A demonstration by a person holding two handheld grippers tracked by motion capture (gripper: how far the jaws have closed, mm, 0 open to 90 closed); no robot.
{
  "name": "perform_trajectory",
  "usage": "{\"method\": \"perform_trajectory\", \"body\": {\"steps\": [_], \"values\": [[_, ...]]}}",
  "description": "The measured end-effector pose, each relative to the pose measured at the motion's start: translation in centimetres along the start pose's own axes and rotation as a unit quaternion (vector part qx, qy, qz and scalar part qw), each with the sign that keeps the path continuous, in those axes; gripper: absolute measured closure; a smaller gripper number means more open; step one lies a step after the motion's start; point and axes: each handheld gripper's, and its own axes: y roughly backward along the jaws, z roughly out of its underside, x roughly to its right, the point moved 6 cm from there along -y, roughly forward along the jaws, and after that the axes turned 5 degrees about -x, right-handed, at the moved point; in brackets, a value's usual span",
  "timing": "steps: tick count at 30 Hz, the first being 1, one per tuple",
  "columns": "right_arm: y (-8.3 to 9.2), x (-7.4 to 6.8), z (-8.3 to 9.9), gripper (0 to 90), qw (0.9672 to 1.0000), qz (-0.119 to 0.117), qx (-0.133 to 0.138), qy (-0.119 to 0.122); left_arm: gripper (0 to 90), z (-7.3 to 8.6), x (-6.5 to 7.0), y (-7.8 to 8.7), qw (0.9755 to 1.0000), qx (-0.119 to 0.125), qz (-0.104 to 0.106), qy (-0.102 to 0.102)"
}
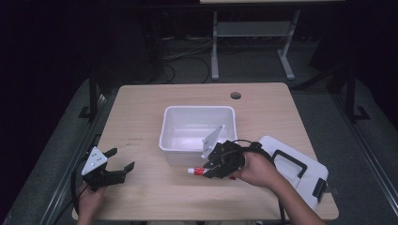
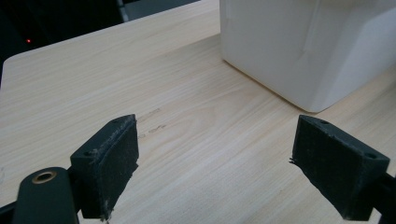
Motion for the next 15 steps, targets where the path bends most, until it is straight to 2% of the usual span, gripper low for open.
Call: {"method": "perform_trajectory", "body": {"steps": [8, 15], "values": [[1.3, 0.6, -0.7, 71.4, 1.0, 0.005, -0.002, 0.004, 13.8, 0.0, 0.0, -0.1, 1.0, -0.003, 0.002, 0.0], [1.6, 0.9, -1.0, 71.4, 0.9999, 0.006, -0.006, 0.008, 13.8, 0.1, -0.1, -0.1, 1.0, -0.002, 0.002, 0.0]]}}
